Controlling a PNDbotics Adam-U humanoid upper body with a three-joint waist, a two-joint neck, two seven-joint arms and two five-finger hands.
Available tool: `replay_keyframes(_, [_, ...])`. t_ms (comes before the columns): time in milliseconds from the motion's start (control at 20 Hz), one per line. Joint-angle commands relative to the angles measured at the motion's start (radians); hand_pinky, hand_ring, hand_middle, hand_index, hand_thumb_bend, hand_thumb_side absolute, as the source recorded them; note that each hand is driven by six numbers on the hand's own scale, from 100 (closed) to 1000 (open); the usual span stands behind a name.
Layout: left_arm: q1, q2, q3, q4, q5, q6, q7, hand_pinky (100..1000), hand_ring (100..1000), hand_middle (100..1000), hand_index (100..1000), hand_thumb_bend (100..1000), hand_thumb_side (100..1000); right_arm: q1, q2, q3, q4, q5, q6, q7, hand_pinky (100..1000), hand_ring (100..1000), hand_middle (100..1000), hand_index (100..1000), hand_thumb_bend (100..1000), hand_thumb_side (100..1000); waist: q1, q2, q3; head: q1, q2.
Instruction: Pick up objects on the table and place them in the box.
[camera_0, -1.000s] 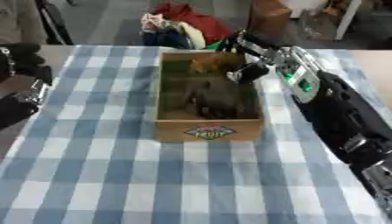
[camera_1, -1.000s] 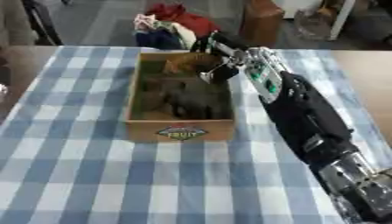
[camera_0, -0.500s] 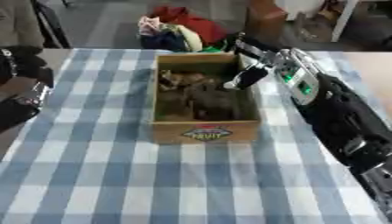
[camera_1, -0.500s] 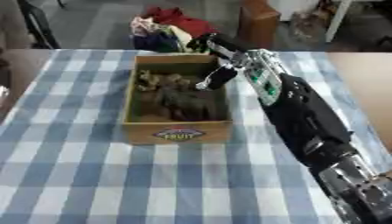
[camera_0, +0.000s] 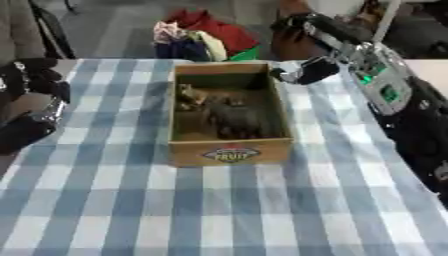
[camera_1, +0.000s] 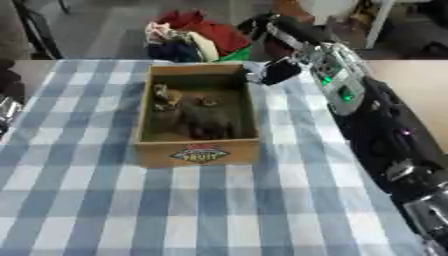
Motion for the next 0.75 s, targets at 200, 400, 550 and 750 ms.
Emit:
replay_keyframes(200, [0.001,0.027,0.027,-0.006,0.004,0.004,0.03,695,649,634,810,196,347,0.084,-0.148,-0.028,-0.215,-0.229,0.122,-0.105,660,745,770,901,136,207,0.011,-0.017,-0.024,0.018,0.005])
replay_keyframes(400, [0.006,0.028,0.034,-0.004,0.004,0.007,0.041,694,645,628,808,189,359,0.177,-0.208,-0.059,-0.334,-0.337,0.191,-0.165,656,744,767,902,267,176,0.016,-0.013,-0.037,0.027,0.018])
replay_keyframes(550, [0.011,0.026,0.038,0.0,0.004,0.011,0.049,693,644,627,807,187,357,0.237,-0.234,-0.08,-0.403,-0.37,0.218,-0.192,656,747,769,903,254,173,0.02,-0.012,-0.051,0.035,0.037])
replay_keyframes(750, [0.017,0.024,0.043,0.002,0.004,0.012,0.055,691,642,625,807,187,358,0.298,-0.246,-0.106,-0.458,-0.391,0.24,-0.223,655,748,768,905,248,170,0.024,-0.009,-0.055,0.039,0.065])
